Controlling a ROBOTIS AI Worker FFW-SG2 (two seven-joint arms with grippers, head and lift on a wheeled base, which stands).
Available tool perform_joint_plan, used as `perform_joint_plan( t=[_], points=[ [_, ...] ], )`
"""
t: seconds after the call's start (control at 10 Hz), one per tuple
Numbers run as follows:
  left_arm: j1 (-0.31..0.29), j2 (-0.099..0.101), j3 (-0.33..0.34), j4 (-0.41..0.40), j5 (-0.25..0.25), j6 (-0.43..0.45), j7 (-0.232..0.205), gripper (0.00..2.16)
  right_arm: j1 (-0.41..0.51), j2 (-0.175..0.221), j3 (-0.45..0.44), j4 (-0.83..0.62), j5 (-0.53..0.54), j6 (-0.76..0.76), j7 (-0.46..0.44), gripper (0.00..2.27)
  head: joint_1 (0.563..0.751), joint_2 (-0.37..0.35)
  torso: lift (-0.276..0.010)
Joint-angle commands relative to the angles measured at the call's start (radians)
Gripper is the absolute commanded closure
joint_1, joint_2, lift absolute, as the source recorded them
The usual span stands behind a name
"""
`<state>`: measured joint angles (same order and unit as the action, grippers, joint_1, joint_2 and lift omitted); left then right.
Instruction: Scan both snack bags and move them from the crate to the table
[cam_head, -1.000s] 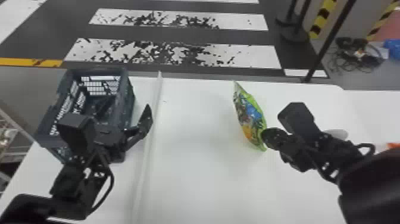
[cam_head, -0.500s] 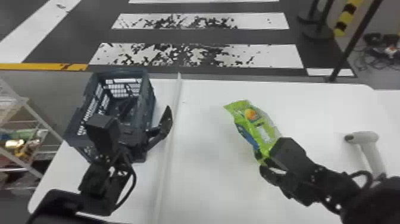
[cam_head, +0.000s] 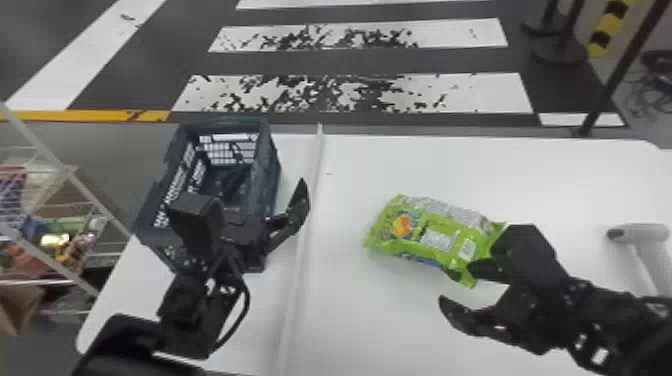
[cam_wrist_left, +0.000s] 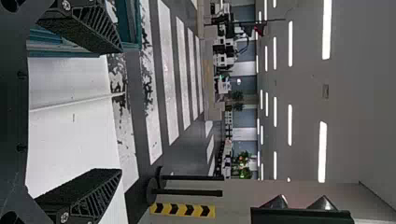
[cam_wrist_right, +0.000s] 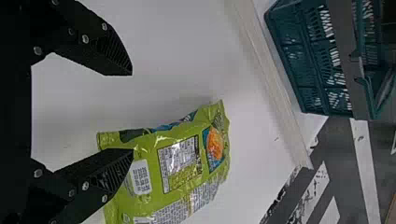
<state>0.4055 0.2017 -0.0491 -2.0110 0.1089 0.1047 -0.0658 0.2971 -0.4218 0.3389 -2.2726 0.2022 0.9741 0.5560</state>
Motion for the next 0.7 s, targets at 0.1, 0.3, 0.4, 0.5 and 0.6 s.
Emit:
perform_joint_plan(
  t=[0.1,0.3,0.4,0.5,0.6],
  points=[
    [0.003,-0.001,0.000,0.000,0.003,-0.001,0.001,0.09,-0.003,0.038,-0.075,-0.016,-0.084,-0.008,0.001,2.18,0.695,0.128,-0.088],
    [0.003,-0.001,0.002,-0.005,0.003,-0.001,0.001,0.09,-0.010,0.063,-0.092,0.002,-0.124,-0.082,0.001,2.22,0.695,0.129,-0.088],
    [0.004,-0.001,0.003,-0.009,0.003,-0.001,0.001,0.09,-0.026,0.080,-0.097,0.036,-0.139,-0.149,0.005,2.25,0.695,0.138,-0.088],
    [0.006,-0.001,0.006,-0.012,0.003,-0.001,0.003,0.09,-0.059,0.097,-0.104,0.090,-0.185,-0.205,0.024,2.25,0.695,0.149,-0.088],
    [0.006,-0.004,0.005,-0.009,0.003,-0.001,0.003,0.09,-0.090,0.123,-0.104,0.146,-0.208,-0.263,0.048,2.25,0.695,0.155,-0.088]
  ],
)
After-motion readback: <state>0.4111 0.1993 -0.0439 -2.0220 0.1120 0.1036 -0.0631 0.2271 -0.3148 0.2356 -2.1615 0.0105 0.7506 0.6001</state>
